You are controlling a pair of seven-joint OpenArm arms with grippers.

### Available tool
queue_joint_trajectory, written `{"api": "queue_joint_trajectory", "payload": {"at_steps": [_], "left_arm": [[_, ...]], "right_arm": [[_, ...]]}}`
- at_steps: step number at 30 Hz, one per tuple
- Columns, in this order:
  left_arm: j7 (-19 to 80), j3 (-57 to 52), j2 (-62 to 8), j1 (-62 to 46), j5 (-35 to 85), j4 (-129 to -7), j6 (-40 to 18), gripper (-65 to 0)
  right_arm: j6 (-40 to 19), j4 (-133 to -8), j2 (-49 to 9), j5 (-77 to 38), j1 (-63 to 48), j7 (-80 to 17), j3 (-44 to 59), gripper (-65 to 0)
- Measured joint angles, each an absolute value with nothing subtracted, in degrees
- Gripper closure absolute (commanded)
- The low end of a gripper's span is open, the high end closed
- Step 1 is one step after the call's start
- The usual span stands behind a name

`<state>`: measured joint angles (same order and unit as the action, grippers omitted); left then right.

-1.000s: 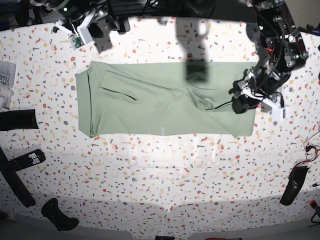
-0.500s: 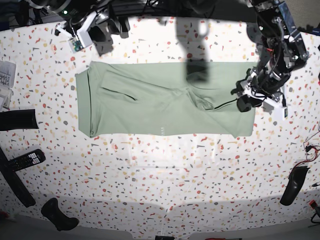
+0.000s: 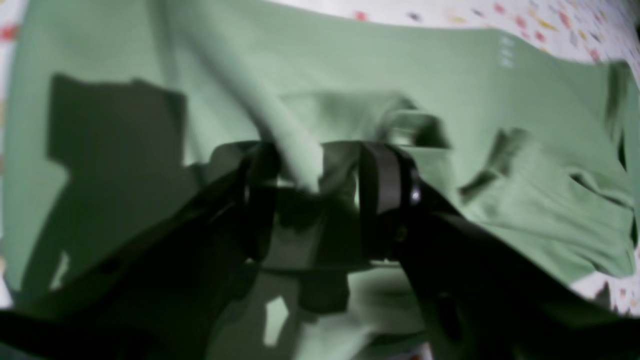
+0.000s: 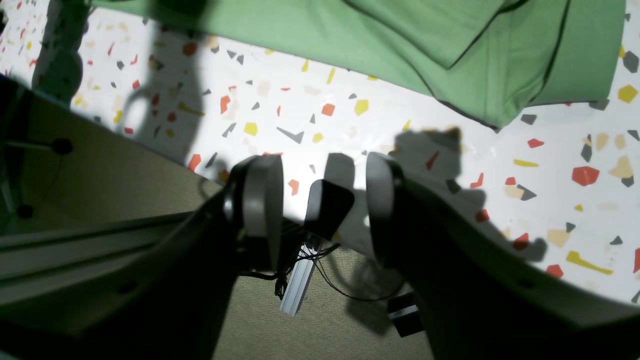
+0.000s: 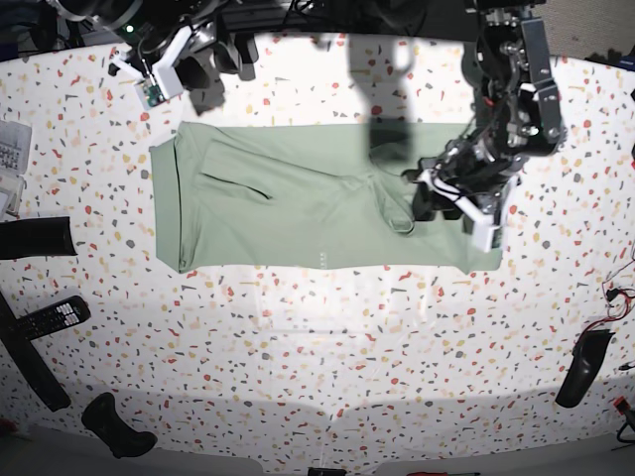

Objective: Fold the T-shirt properly
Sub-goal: 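Grasp the folded end again with the left gripper and press it flat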

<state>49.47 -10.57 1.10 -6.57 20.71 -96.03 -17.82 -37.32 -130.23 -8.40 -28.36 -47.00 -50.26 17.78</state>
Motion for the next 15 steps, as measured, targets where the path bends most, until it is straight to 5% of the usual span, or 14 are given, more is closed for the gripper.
{"api": "queue_joint_trajectory", "payload": {"at_steps": [9, 15], "left_arm": [[45.65, 2.37, 1.08, 1.1, 24.38, -96.03, -17.76, -24.8], [55.53, 4.12, 0.89, 4.21, 18.0, -96.03, -18.06, -24.8]], "right_arm": [[-37.34, -130.23, -8.69, -28.36, -47.0, -50.26, 17.78, -26.1], [-37.32, -130.26, -9.72, -28.36, -47.03, -50.92, 17.76, -26.1]]}}
